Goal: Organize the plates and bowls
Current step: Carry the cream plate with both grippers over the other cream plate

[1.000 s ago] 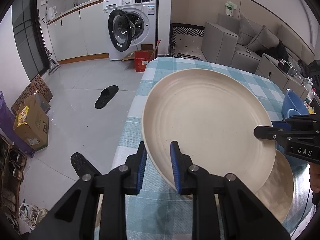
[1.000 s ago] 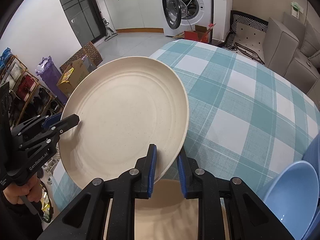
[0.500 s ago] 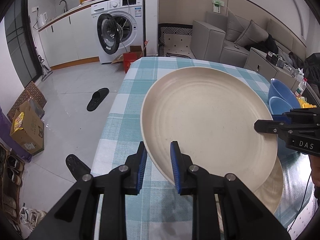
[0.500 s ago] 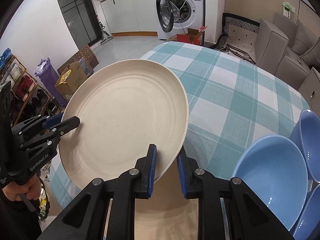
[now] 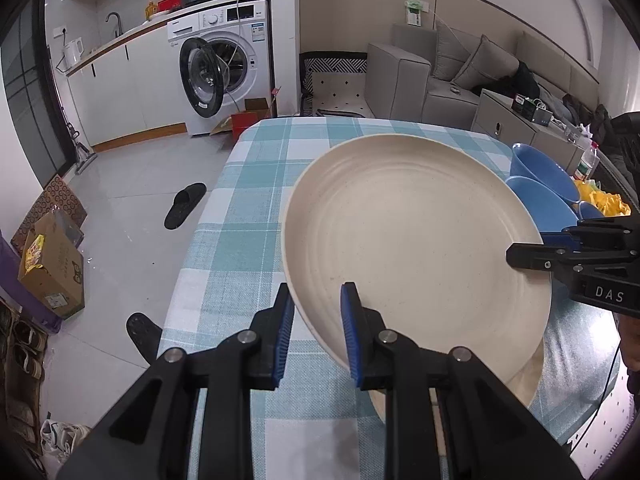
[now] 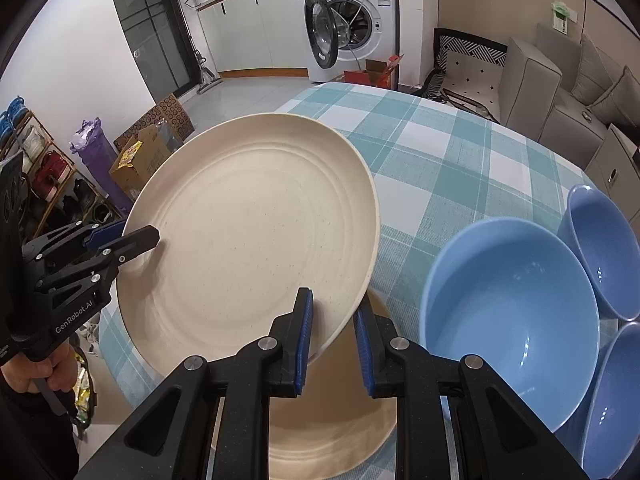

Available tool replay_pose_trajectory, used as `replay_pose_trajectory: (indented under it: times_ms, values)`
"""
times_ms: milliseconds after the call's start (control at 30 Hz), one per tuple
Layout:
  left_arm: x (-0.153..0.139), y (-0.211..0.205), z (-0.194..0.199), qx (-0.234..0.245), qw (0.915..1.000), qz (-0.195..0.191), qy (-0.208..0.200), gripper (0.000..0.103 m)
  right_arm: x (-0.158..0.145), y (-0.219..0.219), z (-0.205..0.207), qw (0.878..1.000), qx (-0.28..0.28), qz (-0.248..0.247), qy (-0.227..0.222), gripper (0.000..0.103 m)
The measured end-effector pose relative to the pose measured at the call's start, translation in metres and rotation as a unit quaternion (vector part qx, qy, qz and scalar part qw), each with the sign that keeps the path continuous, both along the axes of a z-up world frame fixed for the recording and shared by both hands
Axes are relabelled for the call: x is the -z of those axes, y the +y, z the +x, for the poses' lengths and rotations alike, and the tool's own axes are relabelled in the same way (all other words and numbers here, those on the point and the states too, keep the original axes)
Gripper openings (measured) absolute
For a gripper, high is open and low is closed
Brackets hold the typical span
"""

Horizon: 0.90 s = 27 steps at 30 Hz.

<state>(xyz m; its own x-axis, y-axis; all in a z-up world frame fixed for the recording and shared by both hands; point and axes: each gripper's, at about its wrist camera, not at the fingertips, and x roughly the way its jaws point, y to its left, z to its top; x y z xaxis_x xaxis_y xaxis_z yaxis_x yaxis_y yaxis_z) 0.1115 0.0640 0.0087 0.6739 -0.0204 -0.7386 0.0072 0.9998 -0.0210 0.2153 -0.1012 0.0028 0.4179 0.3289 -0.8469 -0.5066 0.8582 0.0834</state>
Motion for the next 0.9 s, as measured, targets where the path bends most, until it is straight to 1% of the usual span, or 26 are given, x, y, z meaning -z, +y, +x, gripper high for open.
replay_pose_trajectory:
  times_ms: [333,567,900]
  values:
    - [0.004,-0.011,-0.015,0.008,1.0,-0.005,-0.002,0.022,0.001,-0.014,-0.023,1.0,0.001,-0.003,-0.002,0.02]
    - [0.012,-0.018,-0.021,0.013,0.9999,-0.005,0.003,0.022,0.015,-0.022,-0.037,1.0,0.002,-0.009,0.008,0.021]
    - [0.023,-0.028,-0.028,0.022,0.9996,0.009,0.017,0.022,0.027,-0.03,-0.051,1.0,0.008,-0.01,0.019,0.021]
